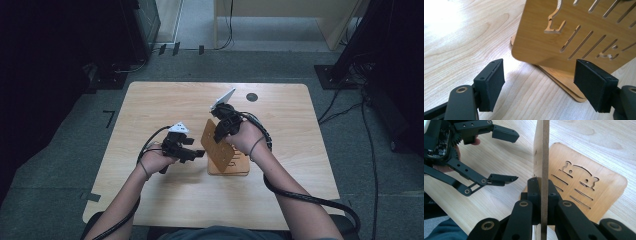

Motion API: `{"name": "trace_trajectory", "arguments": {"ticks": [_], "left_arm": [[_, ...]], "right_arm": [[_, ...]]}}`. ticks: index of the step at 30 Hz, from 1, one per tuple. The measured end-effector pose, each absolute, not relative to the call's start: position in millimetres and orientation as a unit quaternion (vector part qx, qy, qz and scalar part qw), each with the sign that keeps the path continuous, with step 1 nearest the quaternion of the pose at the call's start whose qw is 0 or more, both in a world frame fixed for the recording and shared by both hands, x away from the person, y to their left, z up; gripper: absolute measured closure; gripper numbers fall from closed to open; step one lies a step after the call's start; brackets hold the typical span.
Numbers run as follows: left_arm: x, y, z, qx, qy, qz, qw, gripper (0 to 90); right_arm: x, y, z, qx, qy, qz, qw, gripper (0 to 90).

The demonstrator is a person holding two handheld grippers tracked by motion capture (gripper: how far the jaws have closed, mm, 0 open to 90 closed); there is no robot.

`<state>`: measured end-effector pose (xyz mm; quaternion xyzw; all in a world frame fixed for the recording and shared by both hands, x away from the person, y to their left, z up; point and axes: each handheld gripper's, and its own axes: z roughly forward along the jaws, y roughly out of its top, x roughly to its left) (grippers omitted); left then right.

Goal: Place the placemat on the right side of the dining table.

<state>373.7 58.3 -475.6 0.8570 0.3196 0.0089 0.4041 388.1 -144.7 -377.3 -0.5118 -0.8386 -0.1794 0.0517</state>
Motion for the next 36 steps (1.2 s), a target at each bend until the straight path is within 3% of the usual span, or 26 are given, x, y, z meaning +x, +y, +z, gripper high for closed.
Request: {"name": "trace_trajectory", "arguments": {"ticks": [36], "left_arm": [[380.5, 50.1, -489.4, 0.868, 0.322, 0.041, 0.377, 22.6]], "right_arm": [[388.8, -181.1, -383.9, -0.543, -0.820, -0.173, 0.055, 87.5]]}}
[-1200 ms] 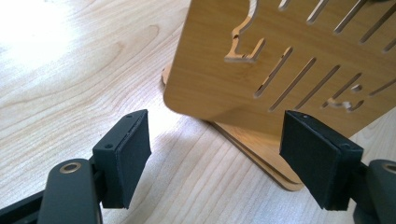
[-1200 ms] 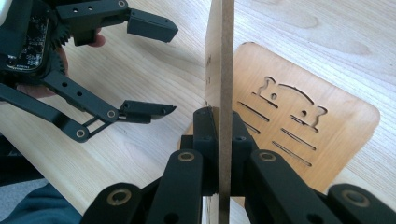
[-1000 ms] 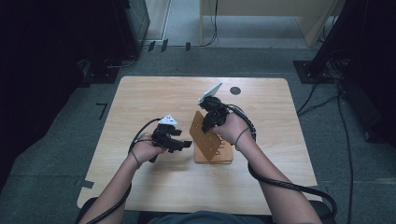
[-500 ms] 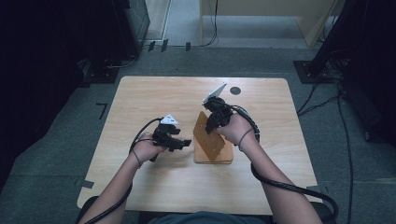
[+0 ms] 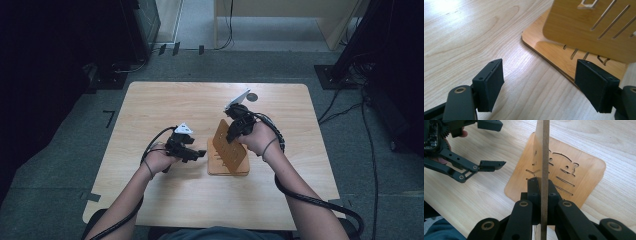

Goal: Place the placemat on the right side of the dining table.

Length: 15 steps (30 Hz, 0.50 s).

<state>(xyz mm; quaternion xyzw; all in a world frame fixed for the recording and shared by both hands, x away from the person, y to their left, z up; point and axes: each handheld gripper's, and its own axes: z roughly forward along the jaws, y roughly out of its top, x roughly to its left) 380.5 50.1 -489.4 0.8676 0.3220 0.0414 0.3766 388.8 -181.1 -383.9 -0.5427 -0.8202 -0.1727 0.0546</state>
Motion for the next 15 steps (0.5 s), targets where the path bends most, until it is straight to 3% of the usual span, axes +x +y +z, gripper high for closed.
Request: {"name": "trace_trajectory", "arguments": {"ticks": [15], "left_arm": [[384.2, 53.6, -494.2, 0.868, 0.330, 0.047, 0.369, 22.5]], "right_arm": [[389.1, -204.6, -386.6, -0.567, -0.803, -0.177, 0.054, 87.6]]}}
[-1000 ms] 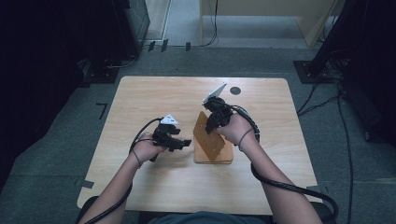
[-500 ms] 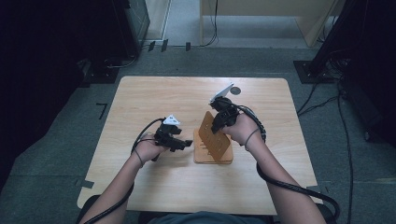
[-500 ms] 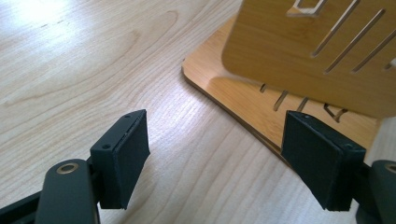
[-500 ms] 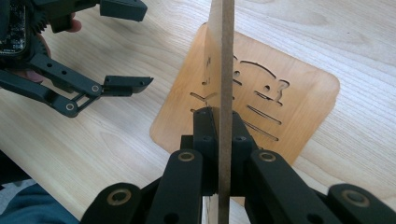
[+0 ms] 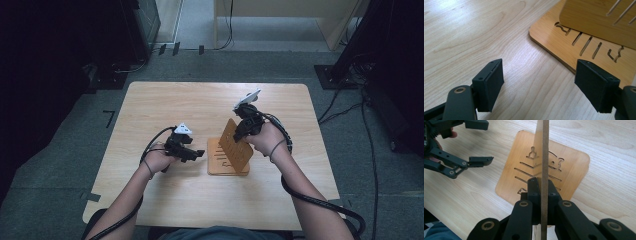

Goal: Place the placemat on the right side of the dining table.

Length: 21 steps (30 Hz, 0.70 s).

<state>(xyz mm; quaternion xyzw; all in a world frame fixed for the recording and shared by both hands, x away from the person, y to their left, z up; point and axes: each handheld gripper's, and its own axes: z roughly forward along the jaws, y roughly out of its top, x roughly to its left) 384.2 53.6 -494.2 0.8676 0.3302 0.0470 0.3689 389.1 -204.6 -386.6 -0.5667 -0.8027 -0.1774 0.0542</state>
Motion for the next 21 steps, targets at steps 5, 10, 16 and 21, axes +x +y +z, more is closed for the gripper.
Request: {"name": "trace_trajectory", "arguments": {"ticks": [5, 10, 16, 21], "left_arm": [[384.0, 53.5, -494.3, 0.868, 0.328, 0.046, 0.370, 22.5], [383.0, 52.7, -496.0, 0.871, 0.327, 0.045, 0.364, 22.5], [382.7, 50.3, -497.0, 0.872, 0.325, 0.044, 0.363, 22.5], [382.4, 50.7, -497.2, 0.873, 0.326, 0.043, 0.360, 22.4]], "right_arm": [[391.8, -208.4, -387.7, -0.573, -0.798, -0.178, 0.058, 87.6], [392.6, -209.5, -386.8, -0.574, -0.799, -0.173, 0.054, 87.6], [394.1, -216.8, -385.3, -0.578, -0.796, -0.176, 0.042, 87.6], [396.5, -224.2, -382.5, -0.583, -0.792, -0.178, 0.037, 87.6]]}}
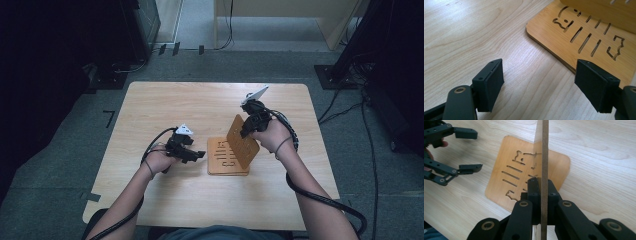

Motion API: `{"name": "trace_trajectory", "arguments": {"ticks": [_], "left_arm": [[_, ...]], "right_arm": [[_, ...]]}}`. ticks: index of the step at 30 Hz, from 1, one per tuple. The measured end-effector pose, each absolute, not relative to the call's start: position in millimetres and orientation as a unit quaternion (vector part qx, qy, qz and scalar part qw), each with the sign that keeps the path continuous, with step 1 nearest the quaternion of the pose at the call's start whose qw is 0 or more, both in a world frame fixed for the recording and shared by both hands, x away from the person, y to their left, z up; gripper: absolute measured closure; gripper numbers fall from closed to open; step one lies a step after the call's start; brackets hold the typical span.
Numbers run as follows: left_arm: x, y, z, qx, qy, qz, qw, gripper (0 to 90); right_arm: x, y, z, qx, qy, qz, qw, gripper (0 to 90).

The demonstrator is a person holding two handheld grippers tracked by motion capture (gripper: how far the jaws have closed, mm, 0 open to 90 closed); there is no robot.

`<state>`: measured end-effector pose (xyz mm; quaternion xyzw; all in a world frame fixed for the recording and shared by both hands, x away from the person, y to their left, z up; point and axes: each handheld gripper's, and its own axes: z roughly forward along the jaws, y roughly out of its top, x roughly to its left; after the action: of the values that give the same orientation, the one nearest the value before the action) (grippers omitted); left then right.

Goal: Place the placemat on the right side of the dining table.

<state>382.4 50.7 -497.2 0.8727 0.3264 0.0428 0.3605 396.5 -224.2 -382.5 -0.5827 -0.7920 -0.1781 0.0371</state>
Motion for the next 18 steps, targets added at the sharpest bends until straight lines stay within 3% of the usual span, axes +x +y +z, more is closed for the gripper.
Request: {"name": "trace_trajectory", "arguments": {"ticks": [18], "left_arm": [[380.4, 47.6, -501.2, 0.879, 0.321, 0.039, 0.350, 22.4]], "right_arm": [[405.7, -248.0, -382.2, -0.603, -0.780, -0.164, 0.019, 87.6]]}}
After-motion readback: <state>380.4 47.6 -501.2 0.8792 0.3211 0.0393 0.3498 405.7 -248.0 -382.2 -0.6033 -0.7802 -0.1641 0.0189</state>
